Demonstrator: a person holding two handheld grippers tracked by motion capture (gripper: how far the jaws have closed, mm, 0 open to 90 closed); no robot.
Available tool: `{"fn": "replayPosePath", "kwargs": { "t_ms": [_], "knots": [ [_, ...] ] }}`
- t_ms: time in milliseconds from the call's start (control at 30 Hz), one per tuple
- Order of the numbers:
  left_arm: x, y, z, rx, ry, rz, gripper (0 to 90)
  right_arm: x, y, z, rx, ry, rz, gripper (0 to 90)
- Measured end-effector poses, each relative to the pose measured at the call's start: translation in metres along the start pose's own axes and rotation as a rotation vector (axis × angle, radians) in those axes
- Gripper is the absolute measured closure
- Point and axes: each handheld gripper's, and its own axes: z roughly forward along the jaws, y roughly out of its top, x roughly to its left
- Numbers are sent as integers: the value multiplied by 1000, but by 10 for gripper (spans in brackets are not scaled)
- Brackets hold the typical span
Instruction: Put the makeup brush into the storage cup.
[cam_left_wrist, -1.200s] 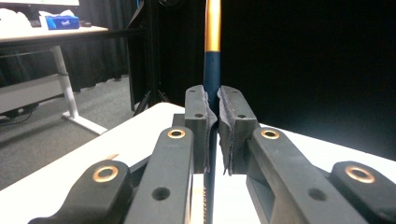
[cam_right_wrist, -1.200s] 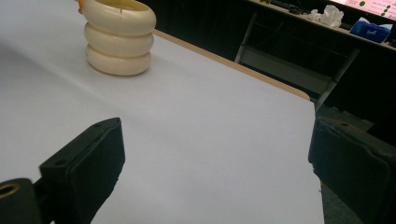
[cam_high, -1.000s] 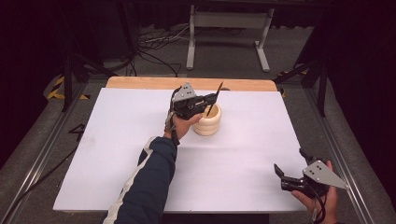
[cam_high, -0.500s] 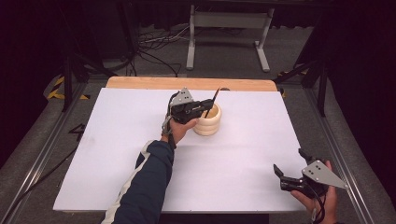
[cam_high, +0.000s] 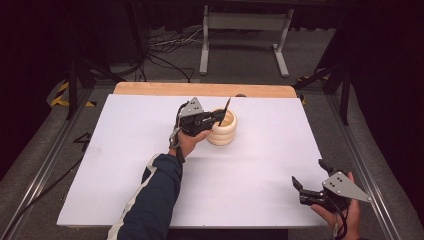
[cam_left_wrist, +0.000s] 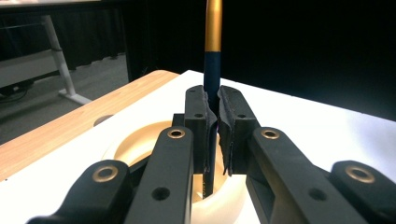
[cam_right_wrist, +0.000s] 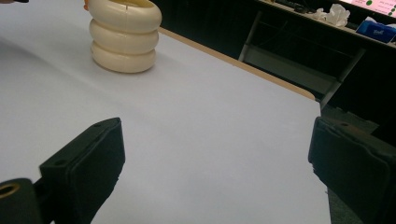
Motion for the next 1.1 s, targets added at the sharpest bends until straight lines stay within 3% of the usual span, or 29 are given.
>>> {"fn": "replayPosePath", "kwargs": {
  "t_ms": [833,1000,1100],
  "knots": [
    [-3,6,-1,15,9,33,810,1,-1,1,4,6,-3,45],
    [-4,8,-3,20,15,41,752,0,-1,1,4,6,-1,45],
    [-7,13,-10,30,53,87,657,-1,-1,0,5,7,0,44]
  ]
}}
